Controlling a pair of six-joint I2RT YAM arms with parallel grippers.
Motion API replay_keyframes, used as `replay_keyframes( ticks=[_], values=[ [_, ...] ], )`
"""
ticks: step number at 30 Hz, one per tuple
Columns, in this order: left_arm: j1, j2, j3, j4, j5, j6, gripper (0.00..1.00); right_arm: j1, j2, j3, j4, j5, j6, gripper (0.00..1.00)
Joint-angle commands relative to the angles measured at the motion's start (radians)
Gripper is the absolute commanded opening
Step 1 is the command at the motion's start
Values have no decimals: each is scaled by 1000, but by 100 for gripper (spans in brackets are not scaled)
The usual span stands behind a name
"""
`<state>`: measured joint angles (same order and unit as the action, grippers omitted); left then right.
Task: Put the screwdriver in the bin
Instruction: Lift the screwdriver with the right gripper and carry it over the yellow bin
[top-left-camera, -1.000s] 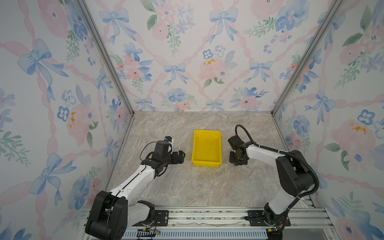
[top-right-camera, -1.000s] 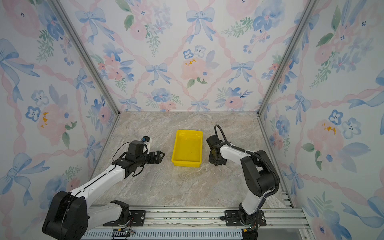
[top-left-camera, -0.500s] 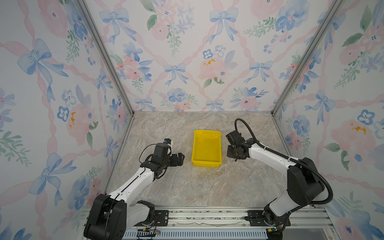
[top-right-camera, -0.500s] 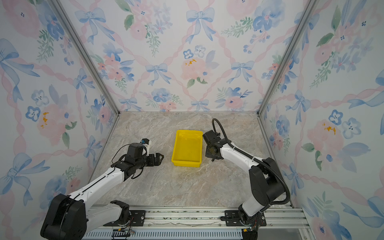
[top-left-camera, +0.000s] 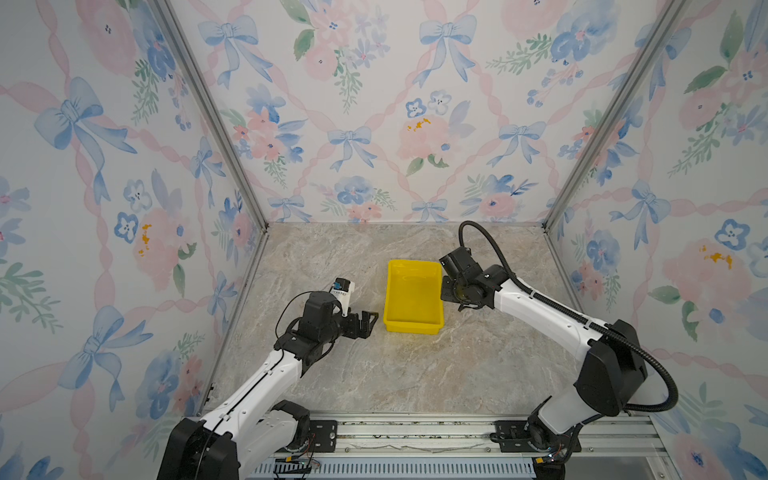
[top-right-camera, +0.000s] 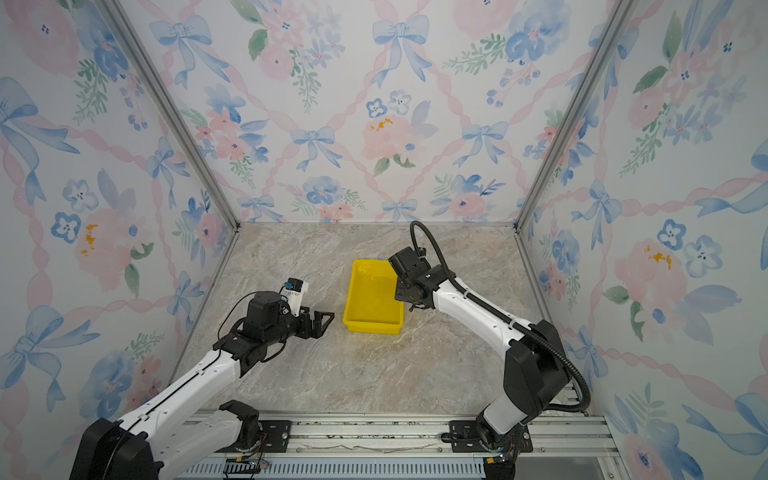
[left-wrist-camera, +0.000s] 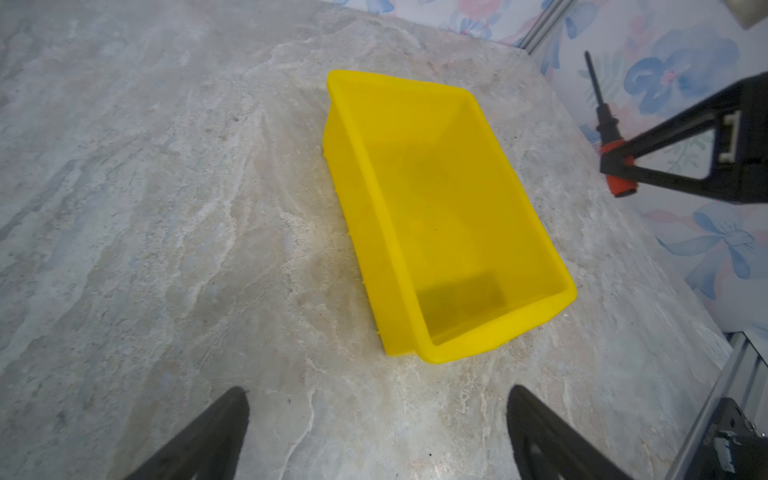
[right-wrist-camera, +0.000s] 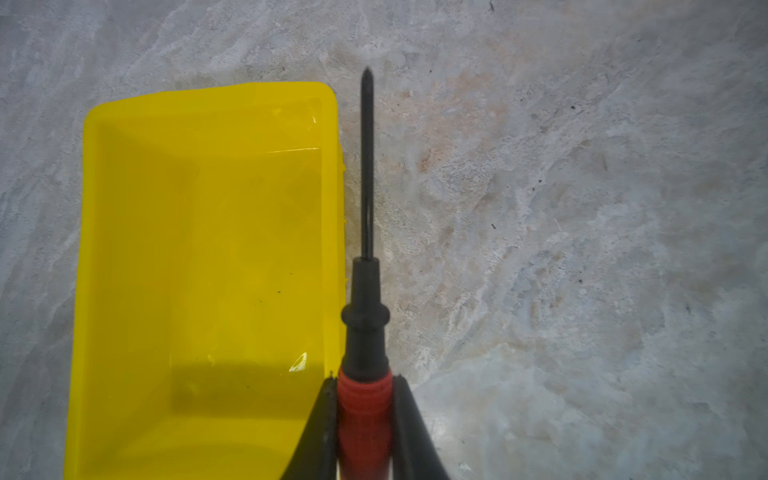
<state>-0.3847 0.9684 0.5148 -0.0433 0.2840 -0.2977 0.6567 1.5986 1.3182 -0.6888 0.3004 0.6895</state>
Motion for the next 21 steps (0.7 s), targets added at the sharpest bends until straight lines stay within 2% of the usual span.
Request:
replay_keyframes(
  ticks=[1,9,21],
  values=[
    [-33,-54,-34,36,84,147,97,24,41,44,-23,9,37,6],
    [-84,-117,-70,34,89,189,97,71,142,133,-18,-6,30,6],
    [-117,-87,-58,34,23,218,97,130,300,250,14,-69,53,6]
  ],
)
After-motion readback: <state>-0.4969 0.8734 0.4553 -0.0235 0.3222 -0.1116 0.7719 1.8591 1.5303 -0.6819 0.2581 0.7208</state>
